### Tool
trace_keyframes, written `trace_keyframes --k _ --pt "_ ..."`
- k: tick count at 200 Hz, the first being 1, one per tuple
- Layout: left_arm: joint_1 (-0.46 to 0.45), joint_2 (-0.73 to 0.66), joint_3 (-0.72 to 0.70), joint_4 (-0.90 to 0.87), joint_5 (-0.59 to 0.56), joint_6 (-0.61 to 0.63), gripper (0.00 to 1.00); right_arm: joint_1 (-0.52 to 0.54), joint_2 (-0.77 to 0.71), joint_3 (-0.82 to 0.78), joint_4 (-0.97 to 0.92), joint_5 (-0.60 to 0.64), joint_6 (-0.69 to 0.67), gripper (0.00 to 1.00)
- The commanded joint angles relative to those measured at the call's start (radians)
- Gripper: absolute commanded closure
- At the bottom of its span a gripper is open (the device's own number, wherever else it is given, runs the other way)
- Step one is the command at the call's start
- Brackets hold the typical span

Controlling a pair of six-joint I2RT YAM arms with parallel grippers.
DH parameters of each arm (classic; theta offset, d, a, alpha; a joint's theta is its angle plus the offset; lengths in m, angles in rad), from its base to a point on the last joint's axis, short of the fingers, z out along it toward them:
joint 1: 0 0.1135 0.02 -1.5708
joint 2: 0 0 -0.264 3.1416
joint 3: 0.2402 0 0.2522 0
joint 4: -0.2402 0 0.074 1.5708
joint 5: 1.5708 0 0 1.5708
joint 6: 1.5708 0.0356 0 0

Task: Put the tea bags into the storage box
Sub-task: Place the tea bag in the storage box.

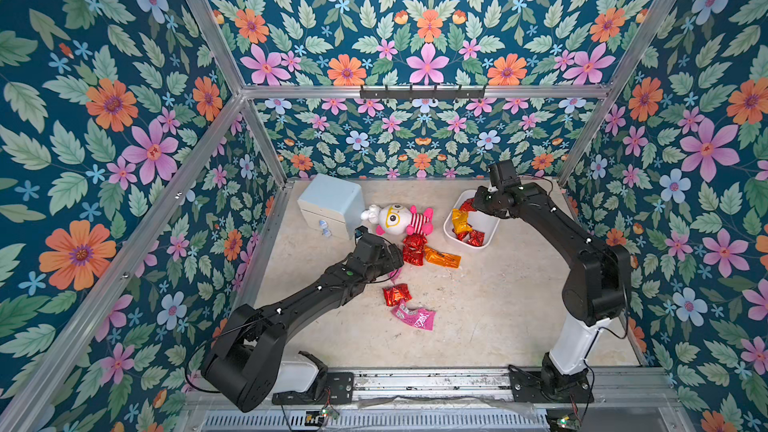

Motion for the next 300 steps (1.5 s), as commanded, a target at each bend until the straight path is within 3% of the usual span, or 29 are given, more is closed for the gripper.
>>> trace_keyframes --k 1,26,107,125,138,151,183,225,262,300 --pt "-0.001 -0.019 -0.01 0.002 -0.016 0.007 0.01 -0.014 0.086 0.083 -0.012 0.03 -0.038 1.0" --pt "-0.001 -0.036 -0.022 -0.01 -0.03 0.007 0.01 -0.014 0.138 0.114 -0.014 0.009 -0.056 1.0" --pt "-0.001 -0.004 0.007 -0.017 -0.022 0.024 0.01 -0.014 0.182 0.003 0.024 0.07 -0.056 1.0" --pt "-0.002 -0.007 0.007 -0.017 -0.025 0.024 0.01 -0.014 0.191 0.018 0.021 0.081 -0.065 0.91" --pt "-0.003 -0.009 0.003 -0.018 -0.026 0.019 0.01 -0.014 0.195 0.037 0.013 0.091 -0.071 0.73" --pt "-0.002 -0.009 0.002 -0.018 -0.026 0.018 0.01 -0.014 0.2 0.063 -0.006 0.105 -0.081 0.62" --pt "-0.002 -0.006 0.004 -0.02 -0.027 0.019 0.01 -0.014 0.158 0.083 -0.073 0.169 -0.101 0.47" --pt "-0.001 0.02 0.03 -0.02 -0.035 0.029 0.01 0.029 -0.021 -0.087 -0.065 0.081 -0.103 0.44" --pt "0.0 0.024 0.043 -0.002 -0.057 0.028 0.01 0.147 -0.168 -0.271 -0.02 -0.035 -0.103 0.44" --pt "0.014 0.006 0.043 0.004 -0.08 0.017 0.01 0.286 -0.186 -0.331 0.037 -0.099 -0.128 0.5"
